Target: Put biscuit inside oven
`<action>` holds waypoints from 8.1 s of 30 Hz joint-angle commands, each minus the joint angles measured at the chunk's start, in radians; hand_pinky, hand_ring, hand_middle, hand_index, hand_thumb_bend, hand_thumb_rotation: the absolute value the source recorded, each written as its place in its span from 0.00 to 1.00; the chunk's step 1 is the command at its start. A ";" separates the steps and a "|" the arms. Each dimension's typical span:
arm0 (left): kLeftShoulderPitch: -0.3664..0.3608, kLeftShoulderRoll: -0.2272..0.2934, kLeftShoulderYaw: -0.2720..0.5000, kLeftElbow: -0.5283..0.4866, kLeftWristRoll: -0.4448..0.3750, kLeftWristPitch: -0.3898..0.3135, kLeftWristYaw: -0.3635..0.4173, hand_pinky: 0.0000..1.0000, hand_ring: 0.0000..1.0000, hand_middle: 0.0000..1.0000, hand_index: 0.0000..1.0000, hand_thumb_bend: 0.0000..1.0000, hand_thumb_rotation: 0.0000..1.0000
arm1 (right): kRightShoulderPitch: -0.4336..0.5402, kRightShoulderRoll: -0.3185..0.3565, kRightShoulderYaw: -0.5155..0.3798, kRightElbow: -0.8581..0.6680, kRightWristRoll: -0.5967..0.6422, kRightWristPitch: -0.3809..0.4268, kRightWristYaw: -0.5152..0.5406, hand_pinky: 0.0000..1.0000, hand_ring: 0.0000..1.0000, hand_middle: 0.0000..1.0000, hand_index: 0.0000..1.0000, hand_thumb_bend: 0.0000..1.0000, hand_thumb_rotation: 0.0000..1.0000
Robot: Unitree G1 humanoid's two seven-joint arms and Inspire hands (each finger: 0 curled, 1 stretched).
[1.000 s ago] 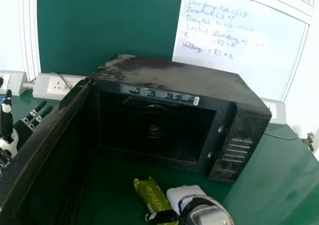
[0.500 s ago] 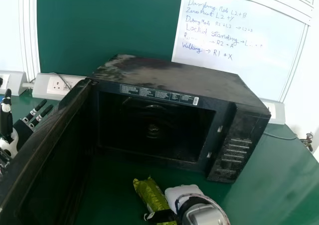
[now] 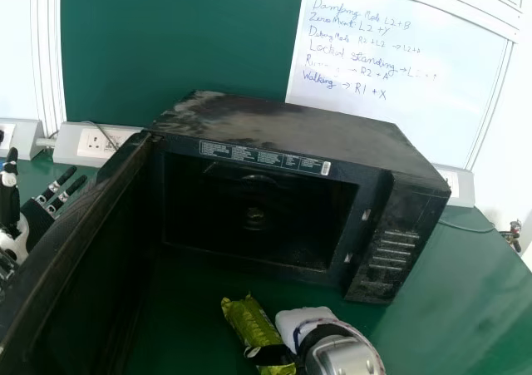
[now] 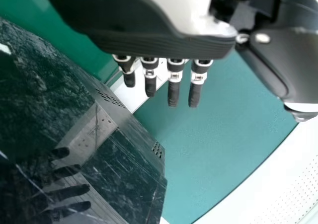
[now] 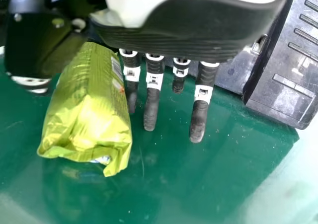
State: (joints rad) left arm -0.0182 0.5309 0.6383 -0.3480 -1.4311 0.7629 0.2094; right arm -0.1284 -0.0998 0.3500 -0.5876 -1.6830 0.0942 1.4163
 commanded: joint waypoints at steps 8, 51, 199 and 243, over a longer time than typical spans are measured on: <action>-0.005 0.018 0.002 0.002 -0.024 -0.006 0.018 1.00 1.00 0.99 0.97 0.37 0.14 | 0.088 0.054 0.052 0.073 -0.075 0.053 -0.076 0.26 0.31 0.49 0.72 0.59 0.01; -0.004 0.012 -0.014 0.006 -0.012 -0.023 0.001 1.00 1.00 0.98 0.97 0.35 0.15 | 0.106 0.091 -0.040 -0.138 -0.004 0.028 -0.145 0.19 0.26 0.47 0.69 0.57 0.00; 0.048 0.003 -0.024 -0.035 -0.040 -0.064 0.011 1.00 1.00 1.00 1.00 0.30 0.21 | -0.880 0.000 0.093 1.279 0.789 0.374 -1.294 0.38 0.43 0.52 0.50 0.52 0.00; 0.049 0.009 -0.016 0.011 -0.020 -0.065 -0.052 1.00 1.00 1.00 1.00 0.31 0.22 | -0.960 0.006 0.312 1.230 0.738 0.611 -1.053 0.31 0.40 0.54 0.89 0.87 0.29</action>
State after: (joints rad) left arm 0.0310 0.5314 0.6162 -0.3433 -1.4536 0.7008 0.1707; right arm -1.0850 -0.0750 0.6600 0.6769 -0.9354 0.6952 0.3479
